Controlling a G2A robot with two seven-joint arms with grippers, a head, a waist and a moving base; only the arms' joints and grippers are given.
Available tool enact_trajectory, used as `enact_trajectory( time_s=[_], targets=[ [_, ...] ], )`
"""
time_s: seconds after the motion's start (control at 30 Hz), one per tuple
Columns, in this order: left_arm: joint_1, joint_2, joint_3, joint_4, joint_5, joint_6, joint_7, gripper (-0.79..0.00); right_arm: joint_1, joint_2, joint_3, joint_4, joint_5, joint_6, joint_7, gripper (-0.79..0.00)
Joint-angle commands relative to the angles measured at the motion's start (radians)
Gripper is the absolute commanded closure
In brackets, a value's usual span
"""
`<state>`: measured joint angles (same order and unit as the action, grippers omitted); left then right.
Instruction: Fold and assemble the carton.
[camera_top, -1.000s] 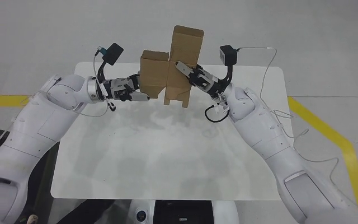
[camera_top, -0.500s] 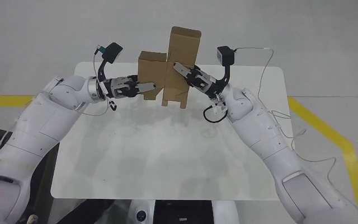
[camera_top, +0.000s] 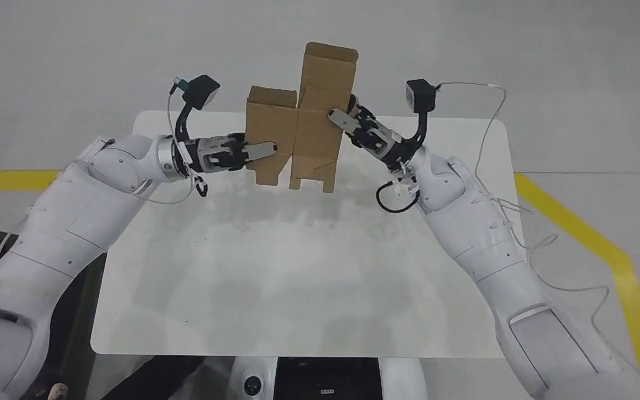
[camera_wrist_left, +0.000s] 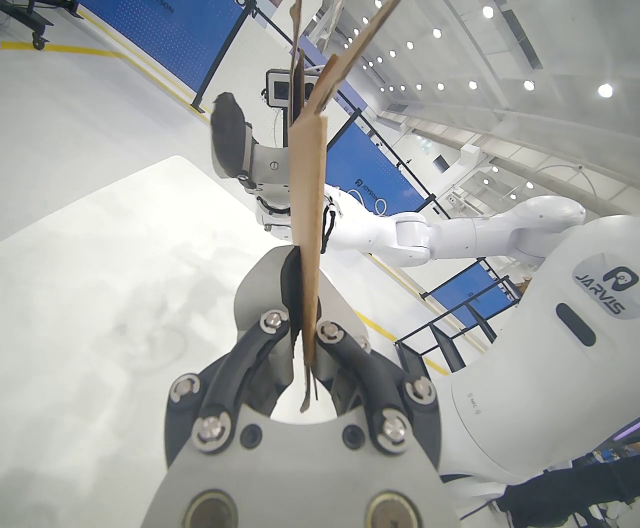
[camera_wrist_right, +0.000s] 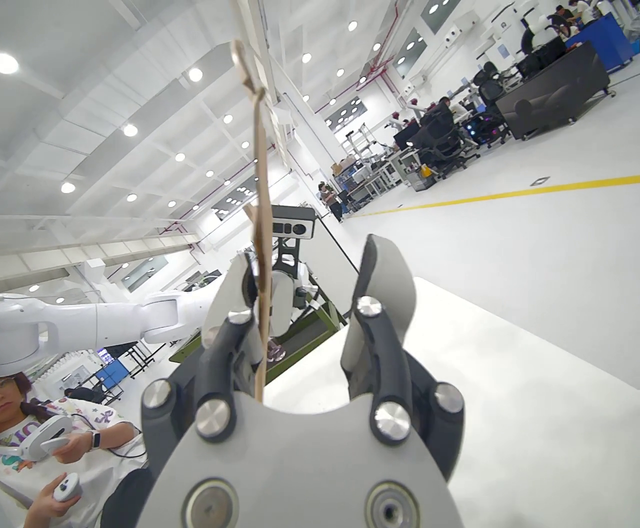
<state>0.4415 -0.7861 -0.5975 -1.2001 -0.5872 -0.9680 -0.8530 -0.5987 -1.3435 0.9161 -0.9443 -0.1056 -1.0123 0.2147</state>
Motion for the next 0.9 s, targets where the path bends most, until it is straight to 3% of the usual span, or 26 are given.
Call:
enact_trajectory(
  time_s=[0.0,0.27,0.47,0.63,0.87],
  targets=[
    [-0.017,0.007,0.011,0.007,-0.014,0.045,-0.045,0.000,0.003,0.011,0.019,0.007,0.002,0.000,0.051,-0.785],
    [-0.068,0.023,0.049,0.015,-0.096,0.241,-0.240,0.000,-0.004,0.067,0.071,-0.010,0.168,0.004,0.392,-0.785],
    [-0.076,0.020,0.075,0.013,-0.165,0.347,-0.346,0.000,-0.012,0.111,0.089,-0.027,0.337,0.096,0.689,-0.785],
    [-0.070,0.019,0.082,-0.009,-0.200,0.427,-0.426,0.000,-0.036,0.143,0.072,-0.071,0.422,0.186,0.780,-0.785],
    [-0.049,0.021,0.076,-0.034,-0.204,0.475,-0.474,0.000,-0.046,0.179,0.009,-0.133,0.498,0.232,0.825,-0.785]
  ],
)
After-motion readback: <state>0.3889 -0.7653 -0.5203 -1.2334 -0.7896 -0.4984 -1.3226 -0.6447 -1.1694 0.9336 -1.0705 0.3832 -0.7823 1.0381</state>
